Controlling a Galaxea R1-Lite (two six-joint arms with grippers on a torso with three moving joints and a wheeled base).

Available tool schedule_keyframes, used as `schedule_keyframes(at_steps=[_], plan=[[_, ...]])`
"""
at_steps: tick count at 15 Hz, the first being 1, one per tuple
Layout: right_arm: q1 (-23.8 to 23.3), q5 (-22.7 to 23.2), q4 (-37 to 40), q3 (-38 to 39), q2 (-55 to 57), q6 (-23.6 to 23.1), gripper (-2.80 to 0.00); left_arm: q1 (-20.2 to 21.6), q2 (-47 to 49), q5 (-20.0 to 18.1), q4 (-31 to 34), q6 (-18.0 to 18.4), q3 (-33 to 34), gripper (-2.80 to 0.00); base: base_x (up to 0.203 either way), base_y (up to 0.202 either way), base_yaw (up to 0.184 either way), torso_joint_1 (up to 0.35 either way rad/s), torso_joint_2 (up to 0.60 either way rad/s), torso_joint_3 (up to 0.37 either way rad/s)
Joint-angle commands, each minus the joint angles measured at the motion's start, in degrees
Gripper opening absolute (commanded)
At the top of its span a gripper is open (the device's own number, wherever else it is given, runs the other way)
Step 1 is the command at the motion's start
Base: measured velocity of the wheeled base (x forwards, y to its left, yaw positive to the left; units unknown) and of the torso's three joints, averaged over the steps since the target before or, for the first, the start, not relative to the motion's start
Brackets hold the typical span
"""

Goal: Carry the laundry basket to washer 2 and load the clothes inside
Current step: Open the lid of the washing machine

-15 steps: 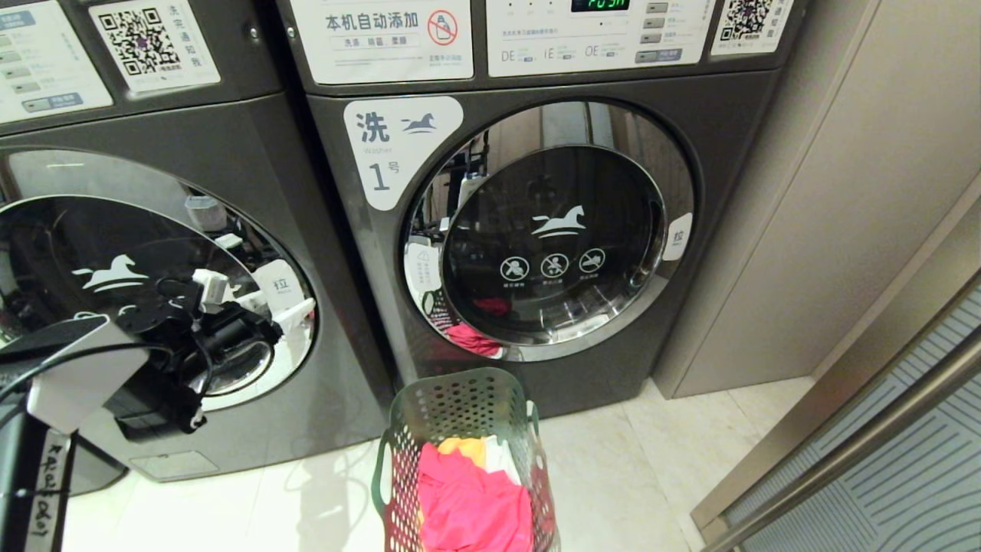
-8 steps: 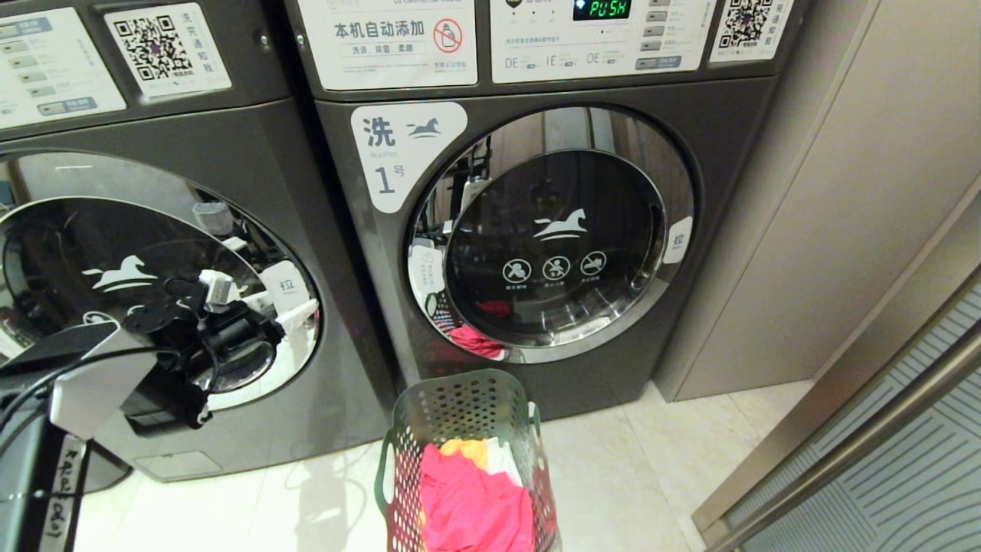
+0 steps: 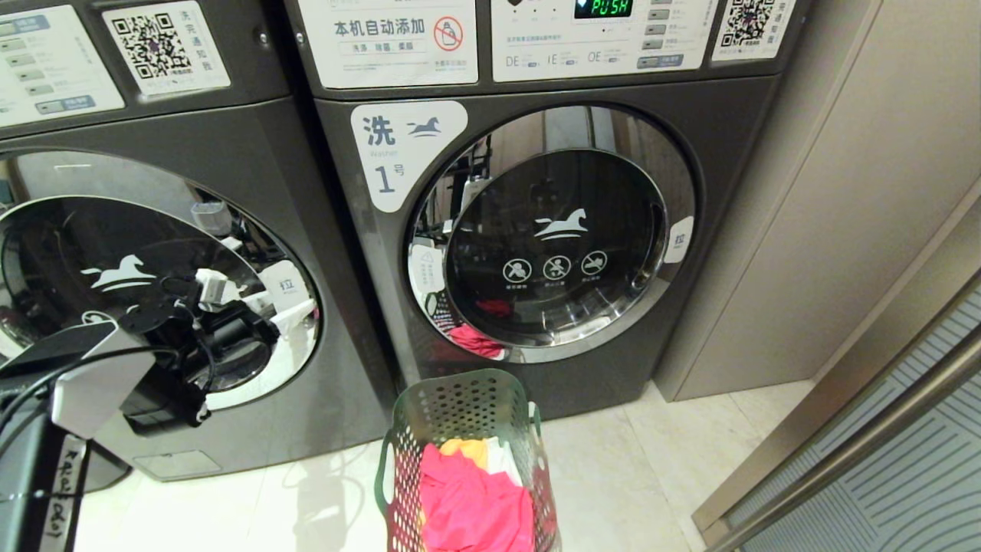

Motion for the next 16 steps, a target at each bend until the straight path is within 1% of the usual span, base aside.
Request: schedule_keyframes(at_steps=[1, 2, 3, 5, 6, 9, 10, 12, 16], plan=[[0.00, 0.03, 0.02, 0.44, 0.09, -0.03, -2.80, -0.05, 0.42, -0.98, -0.42, -0.38, 0.08, 0.00, 0.000, 0.000, 0.000, 0.000, 0.00, 0.000], [0.00, 0.03, 0.02, 0.35, 0.09, -0.03, -2.80, -0.23, 0.50, -1.51, -0.42, -0.67, 0.08, 0.00, 0.000, 0.000, 0.000, 0.000, 0.00, 0.000], [0.00, 0.03, 0.02, 0.35, 0.09, -0.03, -2.80, -0.37, 0.60, -3.47, -0.58, -1.26, 0.08, 0.00, 0.000, 0.000, 0.000, 0.000, 0.00, 0.000], [0.00, 0.03, 0.02, 0.35, 0.08, -0.03, -2.80, -0.40, 0.69, -8.69, -0.99, -1.59, 0.08, 0.00, 0.000, 0.000, 0.000, 0.000, 0.00, 0.000], [0.00, 0.03, 0.02, 0.35, 0.09, -0.03, -2.80, -0.57, 0.76, -9.41, -1.20, -1.60, 0.08, 0.00, 0.000, 0.000, 0.000, 0.000, 0.00, 0.000], [0.00, 0.03, 0.02, 0.35, 0.08, -0.03, -2.80, -0.93, 0.76, -9.83, -1.38, -1.60, 0.08, 0.00, 0.000, 0.000, 0.000, 0.000, 0.00, 0.000], [0.00, 0.03, 0.02, 0.35, 0.09, -0.03, -2.80, -0.93, 0.76, -10.80, -1.38, -1.60, 0.04, 0.00, 0.000, 0.000, 0.000, 0.000, 0.00, 0.000], [0.00, 0.03, 0.02, 0.35, 0.01, -0.03, -2.80, -0.93, 0.68, -14.17, -1.53, -1.53, -0.08, 0.00, 0.000, 0.000, 0.000, 0.000, 0.00, 0.000], [0.00, 0.03, 0.02, 0.35, 0.09, -0.03, -2.80, -1.48, 0.23, -15.36, -2.25, -1.69, -2.38, 0.00, 0.000, 0.000, 0.000, 0.000, 0.00, 0.000]])
